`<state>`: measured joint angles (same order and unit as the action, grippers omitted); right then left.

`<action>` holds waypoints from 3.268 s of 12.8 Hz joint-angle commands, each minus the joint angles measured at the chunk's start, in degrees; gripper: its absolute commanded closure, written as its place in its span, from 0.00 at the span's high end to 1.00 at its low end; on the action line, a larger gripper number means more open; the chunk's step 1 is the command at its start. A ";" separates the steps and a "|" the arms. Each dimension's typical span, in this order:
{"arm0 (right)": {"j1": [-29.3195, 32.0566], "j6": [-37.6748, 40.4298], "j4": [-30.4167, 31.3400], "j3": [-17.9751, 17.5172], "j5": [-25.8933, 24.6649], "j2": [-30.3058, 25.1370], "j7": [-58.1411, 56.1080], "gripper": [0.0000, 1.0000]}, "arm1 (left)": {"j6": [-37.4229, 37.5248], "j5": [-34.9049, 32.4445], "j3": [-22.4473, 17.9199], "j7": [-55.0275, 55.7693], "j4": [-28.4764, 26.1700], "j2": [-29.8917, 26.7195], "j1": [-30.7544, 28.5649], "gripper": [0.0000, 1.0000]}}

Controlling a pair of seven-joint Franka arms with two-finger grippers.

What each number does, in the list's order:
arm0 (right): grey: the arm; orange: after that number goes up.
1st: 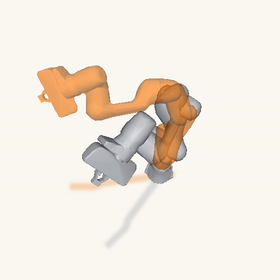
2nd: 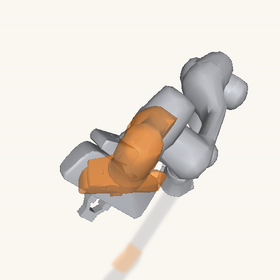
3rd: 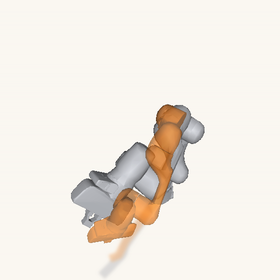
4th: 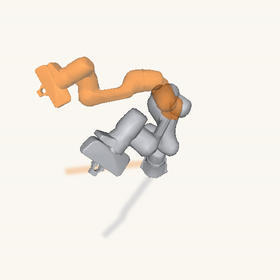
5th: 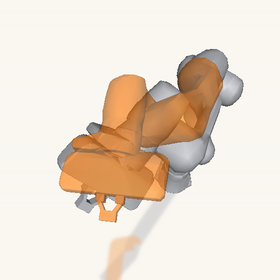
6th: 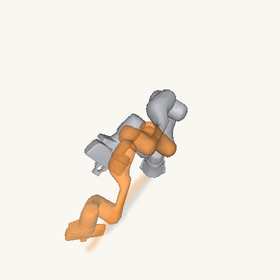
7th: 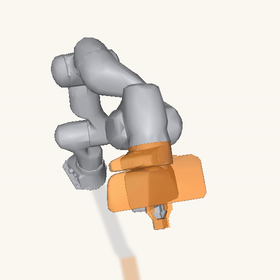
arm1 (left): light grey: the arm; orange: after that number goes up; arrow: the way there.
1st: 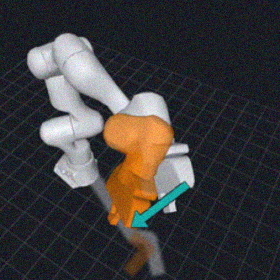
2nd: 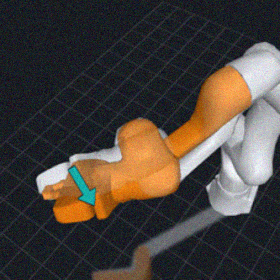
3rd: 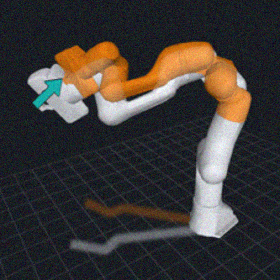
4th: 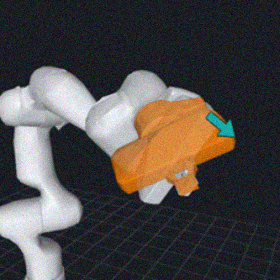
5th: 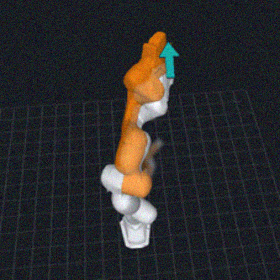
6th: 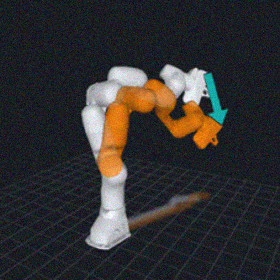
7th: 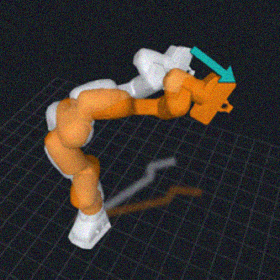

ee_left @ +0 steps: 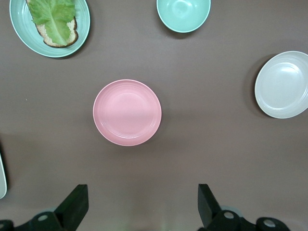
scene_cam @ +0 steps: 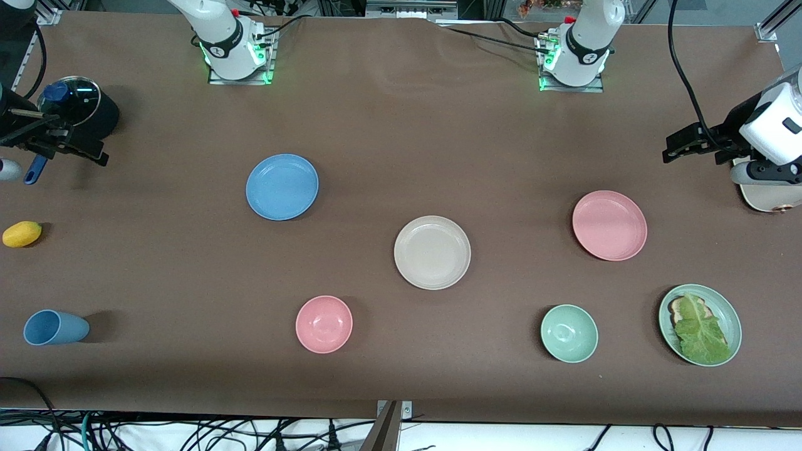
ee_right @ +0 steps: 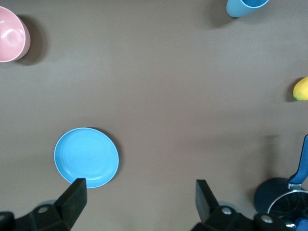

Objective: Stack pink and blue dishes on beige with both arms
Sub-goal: 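Move the left gripper from rest toward the pink plate, then lower the open left gripper onto the pink plate's rim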

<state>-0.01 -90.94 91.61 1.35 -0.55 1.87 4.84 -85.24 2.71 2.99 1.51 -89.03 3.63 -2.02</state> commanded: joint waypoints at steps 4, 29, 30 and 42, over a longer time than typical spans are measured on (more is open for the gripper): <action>0.63 0.24 0.85 -0.48 0.20 -1.08 -1.59 1.00 | -0.01 0.81 0.09 -0.36 0.61 0.33 -0.18 1.00; 0.63 0.50 0.85 -0.56 0.20 -1.08 -1.68 1.00 | -0.53 1.25 -0.09 -0.36 2.72 15.69 -3.42 1.00; 0.63 0.50 0.85 -0.48 0.20 -1.08 -1.68 1.00 | -2.97 2.64 -0.09 -0.45 2.55 16.75 -4.30 1.00; 0.63 0.85 0.85 -0.48 0.20 -1.08 -1.68 1.00 | -22.59 13.54 -0.09 -31.81 -8.96 25.11 -18.63 1.00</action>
<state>-0.01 -90.56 91.64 1.31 -0.55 1.87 3.97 -105.61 13.38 2.52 -24.82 -96.05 28.15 -18.62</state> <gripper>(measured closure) 0.000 0.000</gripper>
